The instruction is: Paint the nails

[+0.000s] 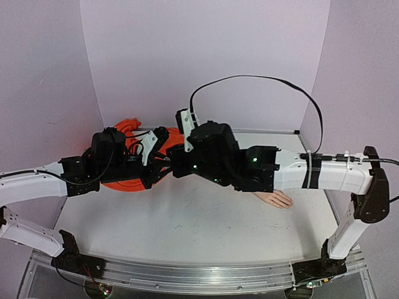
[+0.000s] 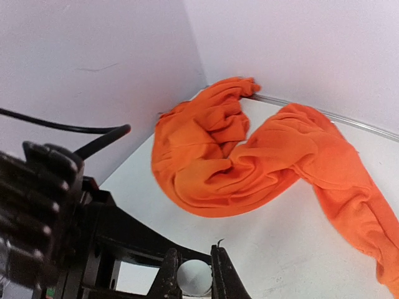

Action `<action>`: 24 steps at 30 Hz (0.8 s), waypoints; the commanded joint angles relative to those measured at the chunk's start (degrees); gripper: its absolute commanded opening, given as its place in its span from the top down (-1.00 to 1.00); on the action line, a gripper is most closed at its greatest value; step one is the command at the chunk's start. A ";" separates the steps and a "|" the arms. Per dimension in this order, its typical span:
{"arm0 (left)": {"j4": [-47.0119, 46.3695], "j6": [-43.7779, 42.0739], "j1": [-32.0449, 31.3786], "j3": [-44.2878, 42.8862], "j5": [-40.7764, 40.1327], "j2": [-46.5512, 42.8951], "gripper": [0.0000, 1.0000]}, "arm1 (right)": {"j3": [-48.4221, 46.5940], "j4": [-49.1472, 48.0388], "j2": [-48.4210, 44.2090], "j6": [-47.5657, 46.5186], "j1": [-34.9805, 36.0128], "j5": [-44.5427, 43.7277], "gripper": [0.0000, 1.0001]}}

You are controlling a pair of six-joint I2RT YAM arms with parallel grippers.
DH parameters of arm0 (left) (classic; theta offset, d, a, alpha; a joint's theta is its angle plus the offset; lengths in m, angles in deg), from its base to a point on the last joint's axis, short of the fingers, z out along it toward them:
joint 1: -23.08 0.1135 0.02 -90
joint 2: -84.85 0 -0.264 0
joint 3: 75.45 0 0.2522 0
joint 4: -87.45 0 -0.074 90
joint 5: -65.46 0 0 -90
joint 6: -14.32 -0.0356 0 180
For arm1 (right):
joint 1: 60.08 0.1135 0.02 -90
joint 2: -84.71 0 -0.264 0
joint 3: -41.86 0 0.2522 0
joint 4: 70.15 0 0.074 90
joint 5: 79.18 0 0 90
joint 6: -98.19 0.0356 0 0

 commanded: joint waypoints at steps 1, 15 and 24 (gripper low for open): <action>-6.17 -2.55 1.70 -1.04 -15.29 -2.69 1.00 | -4.50 8.79 3.25 6.34 4.96 -16.20 1.00; -6.18 -2.59 1.62 -4.43 30.59 0.12 1.00 | 19.92 -12.05 -20.25 -8.64 -13.15 49.59 -0.87; -6.06 0.80 1.53 -7.01 47.60 4.82 1.00 | 18.38 -16.14 -18.42 -9.16 -13.61 61.31 -0.36</action>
